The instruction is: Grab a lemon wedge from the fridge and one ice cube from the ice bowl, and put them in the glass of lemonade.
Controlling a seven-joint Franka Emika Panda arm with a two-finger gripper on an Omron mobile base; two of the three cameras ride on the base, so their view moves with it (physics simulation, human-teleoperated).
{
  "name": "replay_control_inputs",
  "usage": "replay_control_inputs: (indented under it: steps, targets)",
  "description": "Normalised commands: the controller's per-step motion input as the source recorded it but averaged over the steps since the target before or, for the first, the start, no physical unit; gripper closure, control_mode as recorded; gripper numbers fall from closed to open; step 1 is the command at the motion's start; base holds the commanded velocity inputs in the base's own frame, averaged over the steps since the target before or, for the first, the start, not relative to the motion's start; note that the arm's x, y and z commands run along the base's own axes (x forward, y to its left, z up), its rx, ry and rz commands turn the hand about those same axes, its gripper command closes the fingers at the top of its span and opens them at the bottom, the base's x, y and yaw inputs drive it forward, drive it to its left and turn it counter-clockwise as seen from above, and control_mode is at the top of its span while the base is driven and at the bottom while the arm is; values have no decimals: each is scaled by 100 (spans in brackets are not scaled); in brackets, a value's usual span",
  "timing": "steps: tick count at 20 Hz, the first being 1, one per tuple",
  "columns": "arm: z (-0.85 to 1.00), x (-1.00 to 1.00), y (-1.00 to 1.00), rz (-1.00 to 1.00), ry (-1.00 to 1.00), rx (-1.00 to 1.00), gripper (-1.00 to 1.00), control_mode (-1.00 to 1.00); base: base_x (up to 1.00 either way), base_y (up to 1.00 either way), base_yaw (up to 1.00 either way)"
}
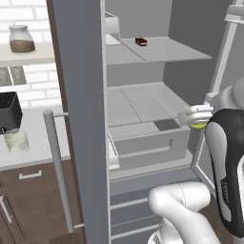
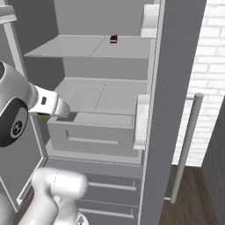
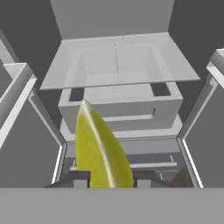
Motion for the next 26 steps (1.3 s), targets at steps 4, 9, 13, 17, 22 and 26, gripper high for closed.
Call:
replay_control_inputs:
  steps: [4,9,13,17,22,26]
  targets:
    - [0,0,0,0,0,0,100,100,-100,0,0]
    - [0,0,0,0,0,0,100,100,-100,15,0]
    - [0,0,0,0,0,0,100,100,-48,88,0]
    - [0,0,0,0,0,0,100,100,0,100,-3]
    - [0,0,0,0,0,0,100,100,11,100,-9]
    - [0,0,0,0,0,0,100,100,11,100,-9]
